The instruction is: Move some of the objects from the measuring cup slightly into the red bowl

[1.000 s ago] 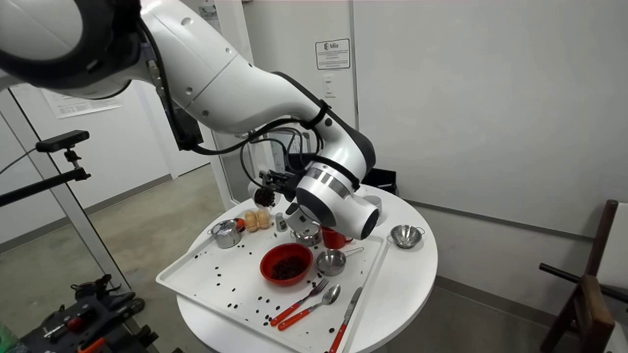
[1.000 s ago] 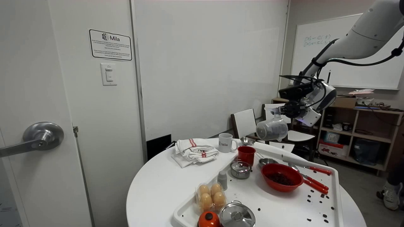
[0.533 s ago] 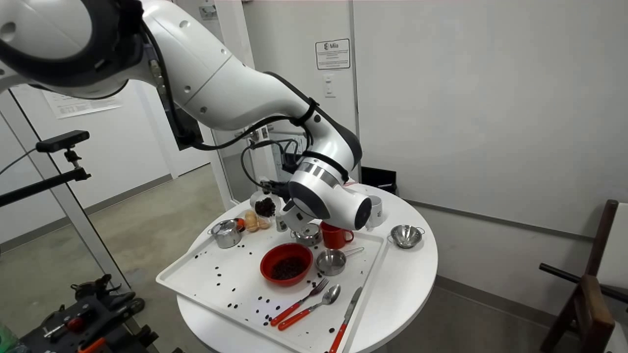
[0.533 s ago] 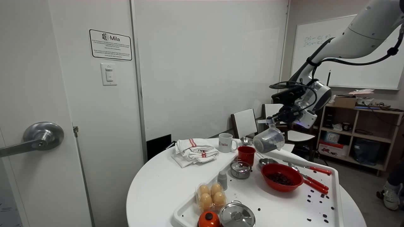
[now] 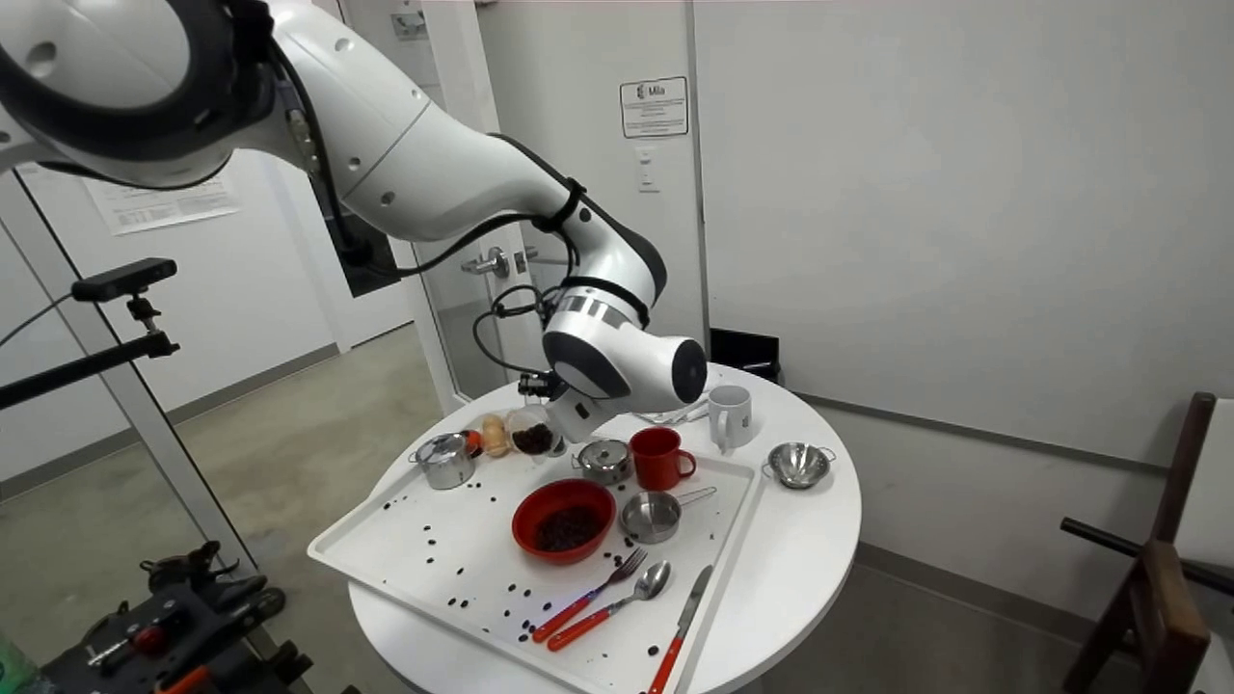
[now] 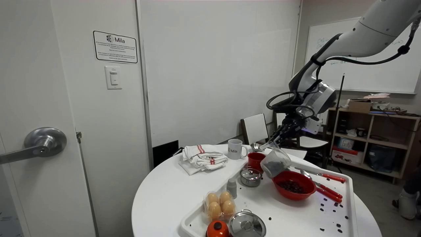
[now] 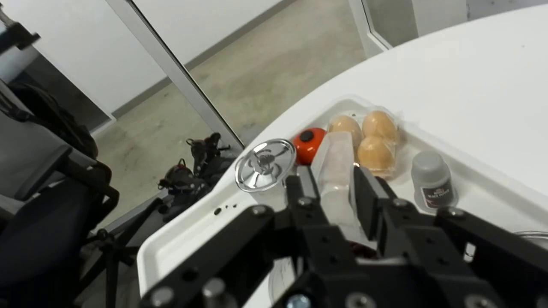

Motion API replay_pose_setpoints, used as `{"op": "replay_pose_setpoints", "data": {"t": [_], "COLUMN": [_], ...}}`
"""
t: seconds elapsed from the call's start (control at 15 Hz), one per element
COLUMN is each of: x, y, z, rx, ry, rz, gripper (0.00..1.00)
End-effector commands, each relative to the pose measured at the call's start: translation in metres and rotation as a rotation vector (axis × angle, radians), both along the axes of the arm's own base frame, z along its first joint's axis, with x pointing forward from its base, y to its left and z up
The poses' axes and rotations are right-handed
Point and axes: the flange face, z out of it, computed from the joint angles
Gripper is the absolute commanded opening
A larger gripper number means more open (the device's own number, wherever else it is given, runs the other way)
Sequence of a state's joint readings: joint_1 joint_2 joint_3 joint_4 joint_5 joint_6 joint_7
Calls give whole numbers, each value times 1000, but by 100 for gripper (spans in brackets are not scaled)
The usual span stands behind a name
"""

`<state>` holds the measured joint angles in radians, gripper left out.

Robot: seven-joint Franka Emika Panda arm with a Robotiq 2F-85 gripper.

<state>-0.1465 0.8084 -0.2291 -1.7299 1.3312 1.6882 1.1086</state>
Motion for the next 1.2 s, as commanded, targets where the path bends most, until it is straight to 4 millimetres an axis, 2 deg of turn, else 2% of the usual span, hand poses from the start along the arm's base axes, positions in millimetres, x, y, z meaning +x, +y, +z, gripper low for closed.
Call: {"op": "replay_pose_setpoints", "data": {"t": [0.0,0.27,0.53,0.67,1.13], "x": [18,31,39,42,45], "y": [31,72,104,114,138], "z": [10,20,34,30,-12], "rx": [-187,-334,-393,-438,-628], "ry": [6,-22,-36,-22,35], "rz": [51,142,227,254,291], "gripper": [11,11,11,11,11]}}
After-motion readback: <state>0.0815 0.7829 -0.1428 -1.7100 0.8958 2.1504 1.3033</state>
